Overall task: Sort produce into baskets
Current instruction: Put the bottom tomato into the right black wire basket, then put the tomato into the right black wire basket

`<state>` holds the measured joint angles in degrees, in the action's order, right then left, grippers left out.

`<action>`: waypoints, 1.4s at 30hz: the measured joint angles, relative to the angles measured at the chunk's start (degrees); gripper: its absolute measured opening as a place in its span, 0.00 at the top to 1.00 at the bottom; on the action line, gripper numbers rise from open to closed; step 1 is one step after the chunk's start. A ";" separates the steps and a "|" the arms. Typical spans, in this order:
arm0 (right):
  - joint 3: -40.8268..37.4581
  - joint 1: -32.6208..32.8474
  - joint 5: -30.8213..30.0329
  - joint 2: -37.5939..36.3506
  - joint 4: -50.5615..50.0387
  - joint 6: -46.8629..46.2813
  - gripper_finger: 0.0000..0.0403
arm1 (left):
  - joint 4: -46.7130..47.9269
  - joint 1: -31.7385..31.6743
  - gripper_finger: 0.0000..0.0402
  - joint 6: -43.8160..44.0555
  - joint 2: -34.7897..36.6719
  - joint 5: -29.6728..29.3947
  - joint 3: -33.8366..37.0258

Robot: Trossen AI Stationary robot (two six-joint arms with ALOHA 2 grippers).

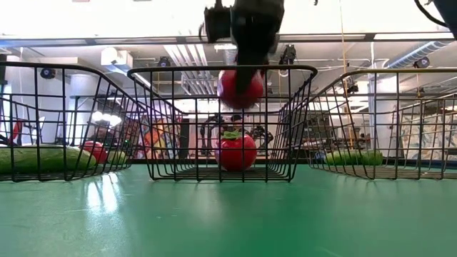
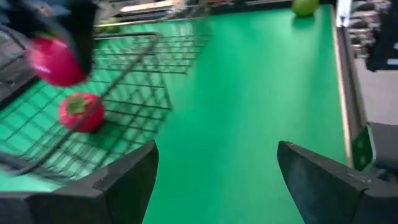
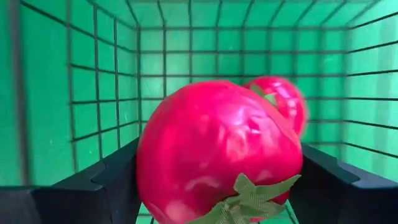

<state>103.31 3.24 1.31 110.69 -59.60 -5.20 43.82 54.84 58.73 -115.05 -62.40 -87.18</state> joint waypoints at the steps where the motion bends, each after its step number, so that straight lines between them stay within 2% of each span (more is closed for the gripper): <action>1: -1.62 -0.58 1.56 0.00 1.44 0.58 0.25 | 1.56 0.16 0.23 1.24 0.49 -0.38 0.07; 6: -8.48 -1.59 8.14 0.00 8.16 4.41 0.25 | 4.16 0.47 0.23 3.08 3.69 -2.07 2.38; 12: -12.92 -1.53 9.23 0.02 14.03 7.20 0.24 | 1.51 0.41 0.23 3.68 8.96 -3.01 8.98; 20: -13.06 -2.30 8.76 0.02 16.93 6.01 0.07 | -8.28 -0.61 0.23 3.13 15.59 -3.13 16.88; 23: -11.32 -2.33 8.58 0.00 14.78 6.35 0.05 | -12.35 -1.44 0.23 1.90 17.62 -2.62 19.01; 27: -6.01 -2.08 8.36 -1.07 8.86 6.84 0.05 | -13.20 -2.86 0.23 -0.52 22.17 1.92 20.73; 30: -0.97 -0.46 5.28 -3.07 3.38 7.80 0.05 | -12.93 -5.33 0.23 -4.08 28.05 5.03 21.83; 33: 3.45 3.03 -0.42 -5.92 -0.71 8.16 0.05 | -12.19 -9.51 0.23 -8.08 35.01 7.71 22.49; 39: 5.99 13.51 -10.27 -12.78 -1.63 4.34 0.05 | -4.58 -25.27 0.23 -10.62 47.13 11.10 22.73; 42: 4.41 18.88 -15.93 -15.49 -2.88 0.21 0.05 | -2.82 -33.46 0.23 -16.62 50.77 12.76 22.73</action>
<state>107.72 22.12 -14.62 95.21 -62.48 -4.99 41.00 21.37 42.11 -64.28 -49.65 -64.45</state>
